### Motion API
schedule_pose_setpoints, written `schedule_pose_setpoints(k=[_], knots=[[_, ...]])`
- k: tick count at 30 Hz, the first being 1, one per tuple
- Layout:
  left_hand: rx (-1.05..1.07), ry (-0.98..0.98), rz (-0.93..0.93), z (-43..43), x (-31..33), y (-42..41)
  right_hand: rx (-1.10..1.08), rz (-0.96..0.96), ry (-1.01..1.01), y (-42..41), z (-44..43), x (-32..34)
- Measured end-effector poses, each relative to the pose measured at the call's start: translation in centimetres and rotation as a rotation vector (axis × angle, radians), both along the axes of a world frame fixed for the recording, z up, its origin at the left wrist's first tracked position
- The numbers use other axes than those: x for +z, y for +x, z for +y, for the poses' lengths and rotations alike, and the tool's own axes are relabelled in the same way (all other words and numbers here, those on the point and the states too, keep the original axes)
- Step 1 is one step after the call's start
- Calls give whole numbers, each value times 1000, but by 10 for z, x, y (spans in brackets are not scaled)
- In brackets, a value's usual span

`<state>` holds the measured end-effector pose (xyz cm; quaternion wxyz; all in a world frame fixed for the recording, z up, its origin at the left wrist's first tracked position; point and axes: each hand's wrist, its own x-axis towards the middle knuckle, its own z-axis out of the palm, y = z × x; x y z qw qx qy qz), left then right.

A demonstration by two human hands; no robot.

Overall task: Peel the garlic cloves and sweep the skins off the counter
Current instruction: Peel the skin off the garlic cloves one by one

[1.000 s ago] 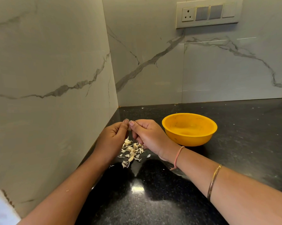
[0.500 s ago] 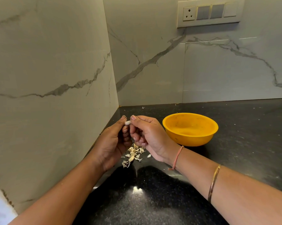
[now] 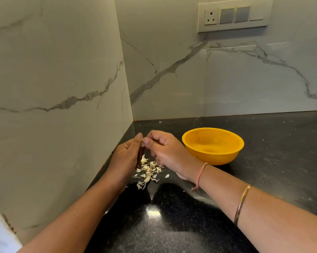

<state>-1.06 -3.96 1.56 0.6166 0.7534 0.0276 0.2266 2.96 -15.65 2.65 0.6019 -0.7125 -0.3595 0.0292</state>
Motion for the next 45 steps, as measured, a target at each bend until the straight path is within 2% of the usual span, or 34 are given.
schedule_pose_setpoints(k=[7, 10, 12, 15, 17, 23, 25, 28, 30, 36, 45], knots=[[-30, 1, -152, -1, -1, 0, 204, 440, 230, -1, -1, 4], [-29, -45, -163, -1, -2, 1, 224, 503, 288, -3, 1, 4], [-2, -63, -161, -1, -2, 3, 151, 384, 260, -4, 3, 3], [64, -12, -126, -1, -4, 5, -126, -147, 49, -3, 4, -2], [78, 15, -113, -1, -5, 5, -208, -385, -12, -1, 5, -4], [127, 62, -5, 9, -10, 9, -152, -592, -74, -4, 7, -6], [132, 67, 32, 10, -10, 8, -148, -591, -97, -8, 13, -6], [165, 41, 2, 5, -5, 5, -242, -441, -71, 2, 5, -4], [209, 48, -15, 6, -3, 5, -298, -397, -133, 8, -3, -3], [230, 171, -39, 4, -2, 3, -290, -493, -355, 6, -1, -7], [201, 183, -50, 5, -4, 4, -310, -451, -315, 8, 0, -11]])
